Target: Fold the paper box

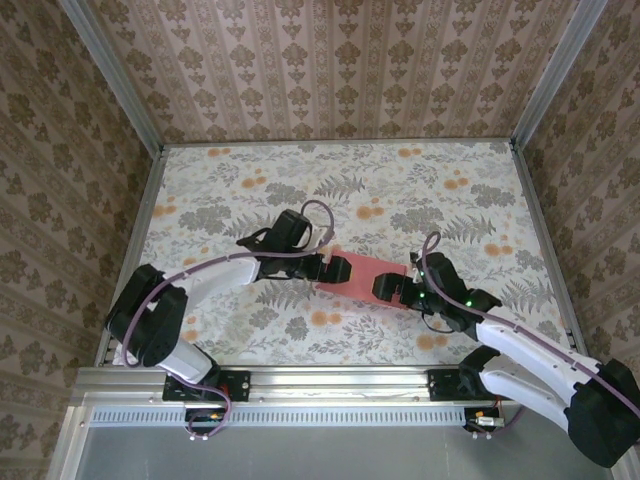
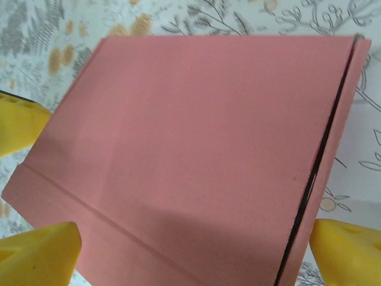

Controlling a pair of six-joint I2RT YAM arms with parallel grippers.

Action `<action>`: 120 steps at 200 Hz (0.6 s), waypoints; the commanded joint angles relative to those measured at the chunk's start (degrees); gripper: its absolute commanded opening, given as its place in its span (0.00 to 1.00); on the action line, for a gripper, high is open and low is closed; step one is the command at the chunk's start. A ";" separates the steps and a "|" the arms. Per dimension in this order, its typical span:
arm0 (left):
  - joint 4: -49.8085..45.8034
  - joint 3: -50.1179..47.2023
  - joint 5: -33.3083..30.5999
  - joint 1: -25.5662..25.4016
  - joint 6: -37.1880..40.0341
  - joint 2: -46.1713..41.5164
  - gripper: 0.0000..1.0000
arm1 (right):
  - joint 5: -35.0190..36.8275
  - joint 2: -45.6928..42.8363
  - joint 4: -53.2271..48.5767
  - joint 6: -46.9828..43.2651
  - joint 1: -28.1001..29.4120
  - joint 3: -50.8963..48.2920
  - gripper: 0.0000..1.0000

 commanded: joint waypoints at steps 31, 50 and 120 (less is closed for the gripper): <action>-2.75 1.79 1.02 0.95 -2.76 -3.17 1.00 | -2.96 -0.95 -4.27 -2.03 -2.30 6.20 1.00; -3.05 2.27 0.97 1.65 -3.96 -3.90 1.00 | -3.55 -0.19 -5.19 -2.28 -3.05 7.84 1.00; -3.17 2.55 1.34 4.36 -7.09 -5.57 1.00 | -6.30 4.62 -5.70 -2.43 -4.53 10.68 1.00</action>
